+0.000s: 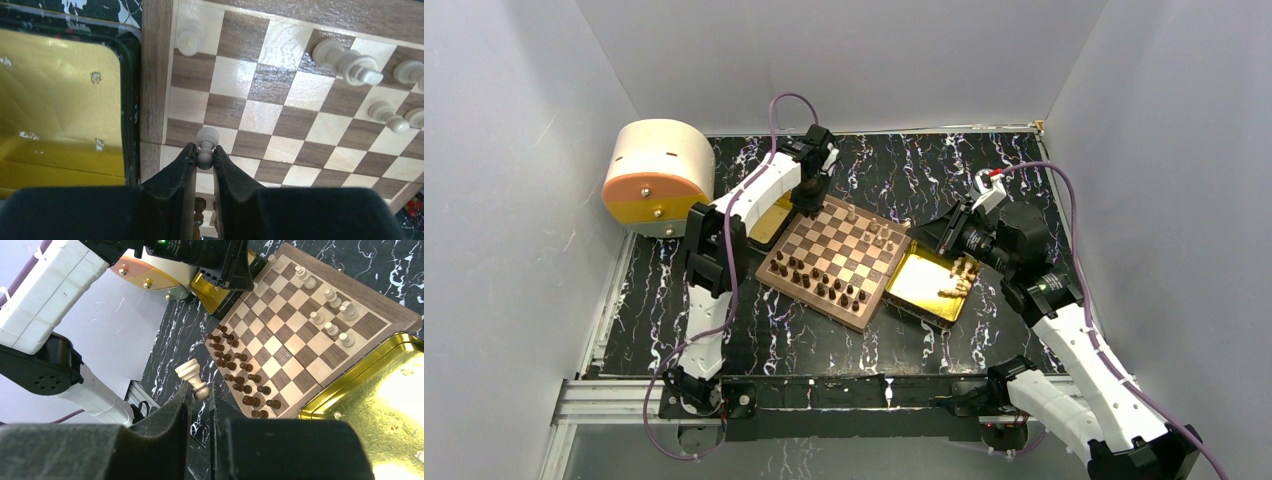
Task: Set up the chess pieces on the board
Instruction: Place the chess piece on the chessboard.
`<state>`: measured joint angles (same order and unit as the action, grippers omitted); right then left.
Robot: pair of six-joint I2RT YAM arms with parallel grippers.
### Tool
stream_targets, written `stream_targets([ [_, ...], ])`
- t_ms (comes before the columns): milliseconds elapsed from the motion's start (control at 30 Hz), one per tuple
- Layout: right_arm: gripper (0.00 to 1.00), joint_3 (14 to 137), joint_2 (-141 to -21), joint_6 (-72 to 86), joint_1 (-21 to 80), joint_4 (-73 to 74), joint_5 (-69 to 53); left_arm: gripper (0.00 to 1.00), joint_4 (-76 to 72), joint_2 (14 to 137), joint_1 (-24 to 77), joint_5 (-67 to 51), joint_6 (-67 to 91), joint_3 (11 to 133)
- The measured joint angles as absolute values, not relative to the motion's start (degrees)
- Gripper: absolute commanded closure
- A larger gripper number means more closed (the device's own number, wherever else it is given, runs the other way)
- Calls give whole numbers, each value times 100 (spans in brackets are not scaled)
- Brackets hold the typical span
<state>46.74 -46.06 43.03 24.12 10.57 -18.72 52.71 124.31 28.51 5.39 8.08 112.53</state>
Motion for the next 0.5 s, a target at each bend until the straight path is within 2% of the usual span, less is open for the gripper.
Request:
stream_targets([
  [500,100,4788,-4589,4239,2412,1066,-1758,91,5275,13058,2845,794,622,11738],
])
